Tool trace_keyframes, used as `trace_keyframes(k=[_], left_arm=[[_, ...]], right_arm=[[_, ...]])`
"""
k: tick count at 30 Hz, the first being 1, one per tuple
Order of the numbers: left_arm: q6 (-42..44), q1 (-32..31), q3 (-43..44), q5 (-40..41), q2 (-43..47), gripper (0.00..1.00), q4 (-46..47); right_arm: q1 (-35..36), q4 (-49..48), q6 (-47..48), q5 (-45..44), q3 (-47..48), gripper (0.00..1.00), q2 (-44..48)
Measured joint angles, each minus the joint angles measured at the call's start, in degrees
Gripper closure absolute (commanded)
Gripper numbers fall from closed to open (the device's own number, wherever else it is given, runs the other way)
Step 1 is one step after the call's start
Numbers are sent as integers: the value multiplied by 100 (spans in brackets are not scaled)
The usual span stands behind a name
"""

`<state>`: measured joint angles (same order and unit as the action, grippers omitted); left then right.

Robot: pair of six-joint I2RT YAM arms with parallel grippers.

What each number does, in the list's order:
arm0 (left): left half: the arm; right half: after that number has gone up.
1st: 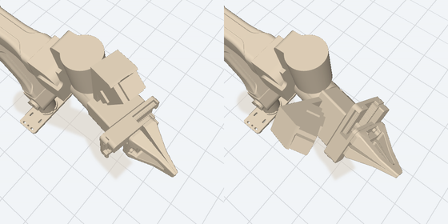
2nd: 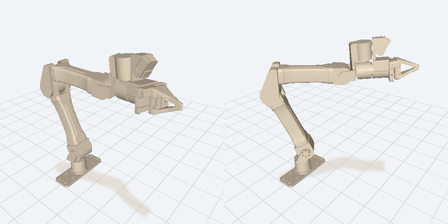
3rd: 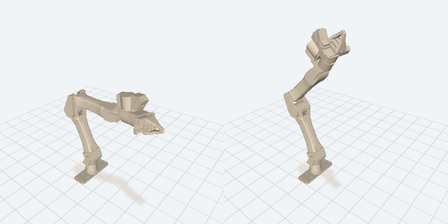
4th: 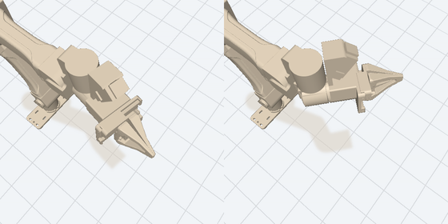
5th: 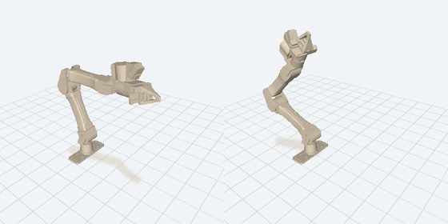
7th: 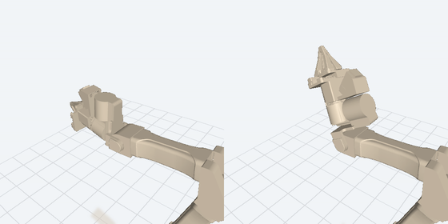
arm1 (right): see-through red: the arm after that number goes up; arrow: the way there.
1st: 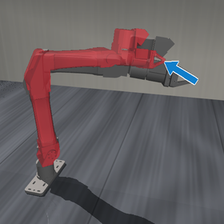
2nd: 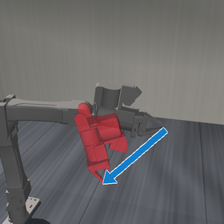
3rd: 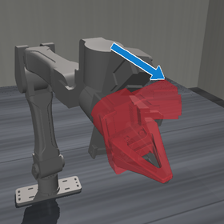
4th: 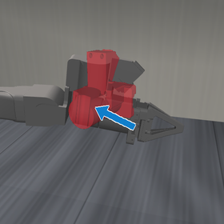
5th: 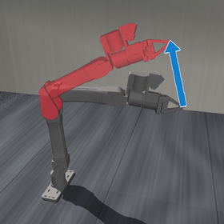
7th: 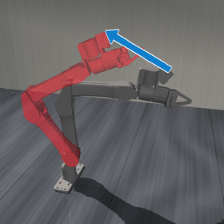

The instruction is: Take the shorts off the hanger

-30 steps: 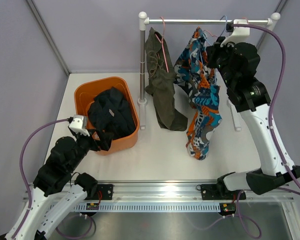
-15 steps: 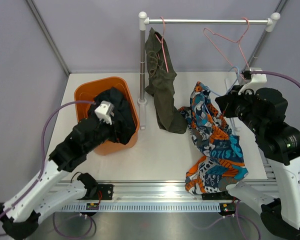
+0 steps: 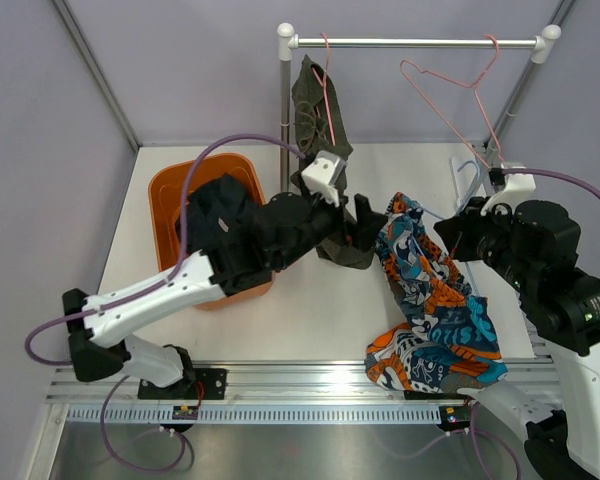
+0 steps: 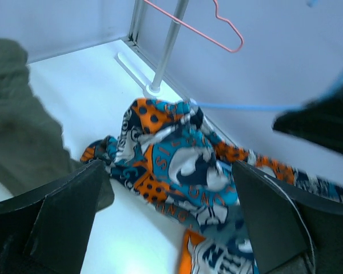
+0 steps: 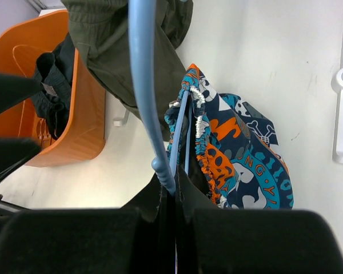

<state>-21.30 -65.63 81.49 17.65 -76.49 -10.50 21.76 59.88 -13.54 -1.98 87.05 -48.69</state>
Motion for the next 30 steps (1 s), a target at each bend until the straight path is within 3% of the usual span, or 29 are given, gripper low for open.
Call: trace_keyframes(k=[7,18,22,23,30], left_arm=[[-63,-190,868,280,-1349,1,304],[-105,-306,1331,468,-2297,2,319],[-105,-306,1331,625,-2365,19,289],[-103,-306,1331,662,-2365,32,289],[-15,-310,1331,861,-2365,82,299]], right_arm=[[0,9,-24,15,-9,100,238],[0,131,-31,17,-9,100,258],[0,151,-37,26,-9,100,278],[0,153,-39,57,-9,100,282],[0,153,-44,170,-9,100,334]])
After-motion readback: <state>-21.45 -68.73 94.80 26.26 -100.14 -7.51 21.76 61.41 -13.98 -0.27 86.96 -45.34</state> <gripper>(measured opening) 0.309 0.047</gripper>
